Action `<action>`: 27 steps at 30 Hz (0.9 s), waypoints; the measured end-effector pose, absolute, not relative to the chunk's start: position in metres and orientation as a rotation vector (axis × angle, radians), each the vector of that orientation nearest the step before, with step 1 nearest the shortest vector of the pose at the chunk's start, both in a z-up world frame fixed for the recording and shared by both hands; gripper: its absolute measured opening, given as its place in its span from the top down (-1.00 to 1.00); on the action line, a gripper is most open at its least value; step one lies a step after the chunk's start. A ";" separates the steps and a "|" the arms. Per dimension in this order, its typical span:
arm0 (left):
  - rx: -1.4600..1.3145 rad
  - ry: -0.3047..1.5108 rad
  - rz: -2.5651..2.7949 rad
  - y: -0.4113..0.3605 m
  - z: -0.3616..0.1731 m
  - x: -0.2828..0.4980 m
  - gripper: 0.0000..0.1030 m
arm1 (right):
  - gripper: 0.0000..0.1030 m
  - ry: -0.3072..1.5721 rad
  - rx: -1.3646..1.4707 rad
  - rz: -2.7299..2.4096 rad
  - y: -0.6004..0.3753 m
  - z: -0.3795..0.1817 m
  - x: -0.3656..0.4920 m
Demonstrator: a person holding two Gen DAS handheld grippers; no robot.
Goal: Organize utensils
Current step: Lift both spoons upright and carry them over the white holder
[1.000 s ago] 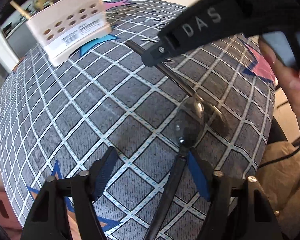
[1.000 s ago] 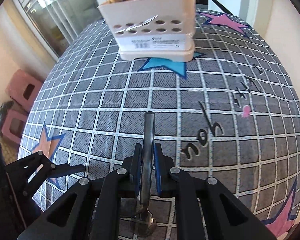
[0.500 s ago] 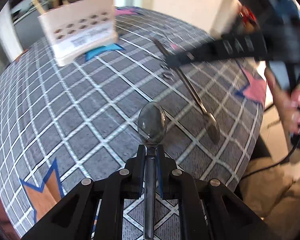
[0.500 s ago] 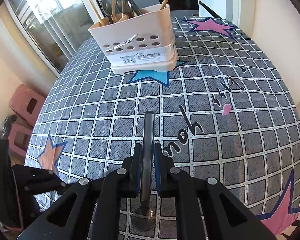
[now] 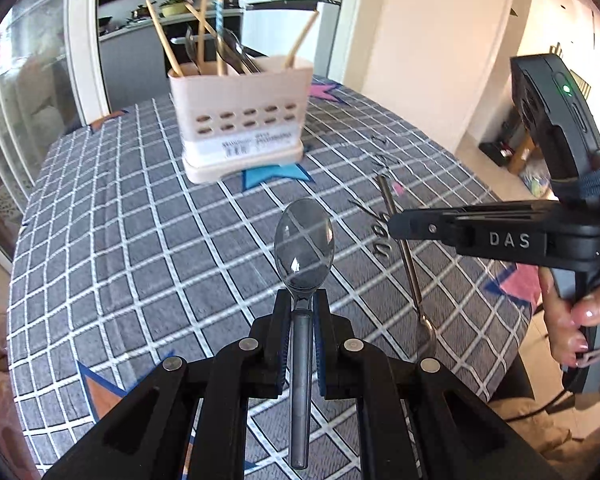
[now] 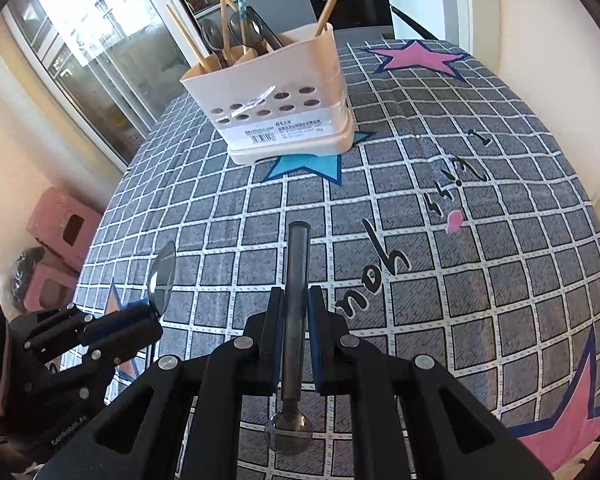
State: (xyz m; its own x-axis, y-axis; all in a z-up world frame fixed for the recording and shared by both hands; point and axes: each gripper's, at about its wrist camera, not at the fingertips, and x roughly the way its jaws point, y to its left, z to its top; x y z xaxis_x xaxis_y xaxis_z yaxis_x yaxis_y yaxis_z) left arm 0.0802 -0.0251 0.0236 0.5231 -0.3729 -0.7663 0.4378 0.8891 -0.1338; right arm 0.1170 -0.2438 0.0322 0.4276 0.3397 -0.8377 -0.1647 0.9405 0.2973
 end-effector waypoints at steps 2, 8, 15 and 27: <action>0.068 0.884 -0.472 -0.023 0.028 0.083 0.18 | 0.76 1.077 0.177 0.318 -0.243 0.037 0.119; 0.049 0.826 -0.430 -0.017 0.044 0.089 0.18 | 0.76 1.044 0.172 0.320 -0.240 0.054 0.128; 0.038 0.758 -0.402 -0.014 0.064 0.100 0.18 | 0.76 0.982 0.157 0.327 -0.236 0.078 0.141; -0.010 0.672 -0.350 -0.005 0.100 0.134 0.18 | 0.77 0.879 0.140 0.368 -0.233 0.124 0.162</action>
State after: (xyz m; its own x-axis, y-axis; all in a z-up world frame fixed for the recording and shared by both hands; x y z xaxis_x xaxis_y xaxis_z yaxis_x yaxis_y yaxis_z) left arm 0.1340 -0.0048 0.1000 0.7263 -0.3210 -0.6078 0.3145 0.9415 -0.1214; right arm 0.1622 -0.2333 0.1237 0.5796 0.3708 -0.7256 -0.2573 0.9282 0.2688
